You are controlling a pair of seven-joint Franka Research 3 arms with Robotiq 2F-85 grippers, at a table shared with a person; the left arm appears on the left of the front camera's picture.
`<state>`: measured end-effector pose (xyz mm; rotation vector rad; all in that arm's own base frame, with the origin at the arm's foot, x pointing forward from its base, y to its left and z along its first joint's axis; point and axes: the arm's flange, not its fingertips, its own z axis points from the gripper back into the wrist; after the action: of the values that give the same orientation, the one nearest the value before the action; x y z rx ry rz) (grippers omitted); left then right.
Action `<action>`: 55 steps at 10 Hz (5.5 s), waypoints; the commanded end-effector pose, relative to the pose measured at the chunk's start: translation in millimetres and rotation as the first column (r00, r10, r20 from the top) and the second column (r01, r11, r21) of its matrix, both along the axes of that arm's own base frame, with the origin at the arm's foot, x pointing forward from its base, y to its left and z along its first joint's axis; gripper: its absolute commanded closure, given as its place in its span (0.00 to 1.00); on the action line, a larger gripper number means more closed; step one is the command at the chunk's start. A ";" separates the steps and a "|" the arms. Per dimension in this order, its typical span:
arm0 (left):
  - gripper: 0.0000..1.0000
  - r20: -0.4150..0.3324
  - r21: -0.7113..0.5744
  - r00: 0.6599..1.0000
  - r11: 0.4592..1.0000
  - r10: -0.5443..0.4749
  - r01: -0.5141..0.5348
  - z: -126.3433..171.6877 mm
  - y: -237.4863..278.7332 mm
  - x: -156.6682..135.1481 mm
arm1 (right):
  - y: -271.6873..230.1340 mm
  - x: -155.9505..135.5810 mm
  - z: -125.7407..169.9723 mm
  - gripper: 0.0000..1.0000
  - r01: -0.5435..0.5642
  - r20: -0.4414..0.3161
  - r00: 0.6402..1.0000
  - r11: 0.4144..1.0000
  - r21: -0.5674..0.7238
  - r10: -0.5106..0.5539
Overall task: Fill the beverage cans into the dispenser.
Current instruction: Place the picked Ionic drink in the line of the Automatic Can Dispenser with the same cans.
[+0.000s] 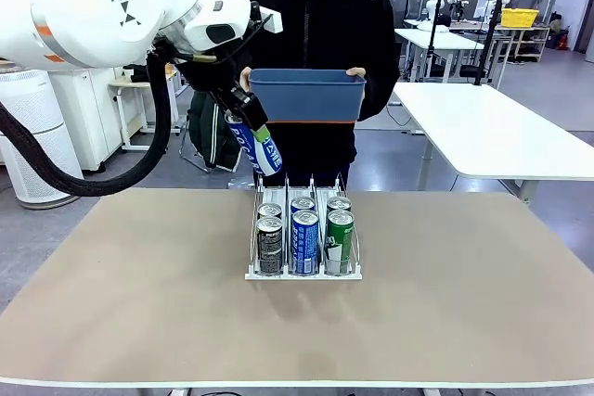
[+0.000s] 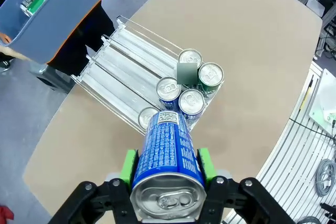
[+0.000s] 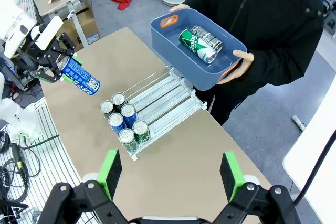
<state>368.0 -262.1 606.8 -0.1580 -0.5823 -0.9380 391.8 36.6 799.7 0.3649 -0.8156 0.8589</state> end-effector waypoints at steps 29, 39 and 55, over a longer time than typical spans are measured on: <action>0.43 0.009 0.284 0.956 0.917 -0.294 0.280 -166.0 -106.3 -21.5 | 0.0 -0.2 0.0 0.00 0.001 -0.001 1.000 1.000 0.001 -0.001; 0.43 0.100 0.312 0.971 0.933 -0.219 0.179 -171.2 -112.5 3.6 | 0.0 -0.2 0.0 0.00 0.001 -0.001 1.000 1.000 0.001 -0.001; 0.43 0.006 0.248 0.974 0.944 -0.227 0.218 -191.4 -119.1 63.7 | 0.0 -0.2 0.0 0.00 0.001 -0.001 1.000 1.000 0.001 -0.001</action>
<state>415.1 -387.1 405.5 0.0157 -0.4665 -1.2147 391.8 36.6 799.7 0.3649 -0.8157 0.8589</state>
